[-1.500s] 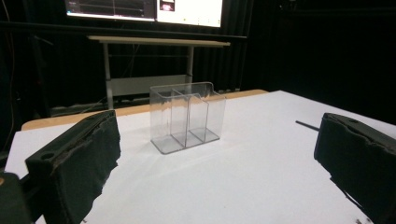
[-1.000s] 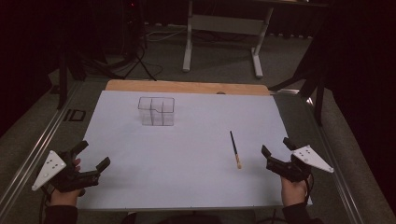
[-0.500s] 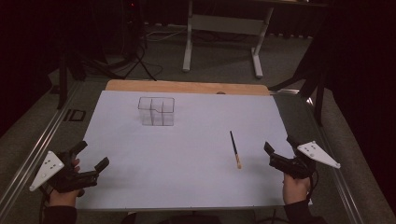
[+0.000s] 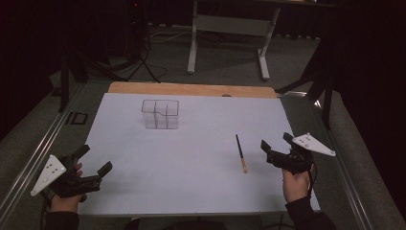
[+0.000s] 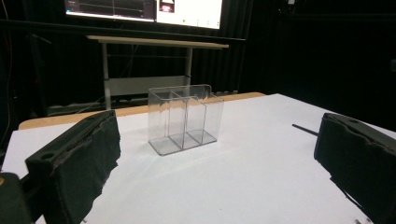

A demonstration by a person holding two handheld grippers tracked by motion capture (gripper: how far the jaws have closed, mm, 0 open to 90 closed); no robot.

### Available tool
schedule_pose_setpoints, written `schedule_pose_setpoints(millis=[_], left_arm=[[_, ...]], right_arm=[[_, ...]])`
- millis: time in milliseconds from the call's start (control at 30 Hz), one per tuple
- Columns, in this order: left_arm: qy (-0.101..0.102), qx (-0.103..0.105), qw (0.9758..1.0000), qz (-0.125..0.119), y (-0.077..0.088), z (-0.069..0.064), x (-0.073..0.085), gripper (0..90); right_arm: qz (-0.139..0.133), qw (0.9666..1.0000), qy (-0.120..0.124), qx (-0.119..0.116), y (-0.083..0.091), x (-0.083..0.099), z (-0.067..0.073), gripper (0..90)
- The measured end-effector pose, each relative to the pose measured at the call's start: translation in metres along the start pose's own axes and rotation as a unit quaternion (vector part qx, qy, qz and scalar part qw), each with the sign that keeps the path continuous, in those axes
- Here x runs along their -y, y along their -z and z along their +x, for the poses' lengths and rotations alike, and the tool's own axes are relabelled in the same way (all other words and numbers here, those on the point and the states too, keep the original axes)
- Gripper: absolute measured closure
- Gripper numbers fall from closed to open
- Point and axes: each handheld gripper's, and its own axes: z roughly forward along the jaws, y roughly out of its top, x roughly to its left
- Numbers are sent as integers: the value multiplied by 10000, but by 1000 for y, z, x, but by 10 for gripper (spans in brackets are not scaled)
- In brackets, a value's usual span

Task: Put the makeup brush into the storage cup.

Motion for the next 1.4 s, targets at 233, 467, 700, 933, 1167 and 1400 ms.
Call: schedule_pose_setpoints(millis=[233,467,700,933,1167,1400], left_arm=[[7,2,10000,-8,0,0,0,8],[6,6,10000,-5,1,0,0,7],[25,10,10000,4,1,0,0,8],[38,26,10000,17,1,0,1,8],[47,31,10000,29,1,0,1,7],[88,35,9999,34,2,1,1,7]], right_arm=[[112,9997,-12,-220,-14,-11,8,108],[317,9988,133,-335,-34,-21,20,108],[546,9976,173,-385,-55,-25,28,113],[814,9959,128,-385,-75,-23,31,135],[1060,9940,7,-274,-91,-19,34,135],[1626,9866,-124,-15,-111,-10,35,131]])
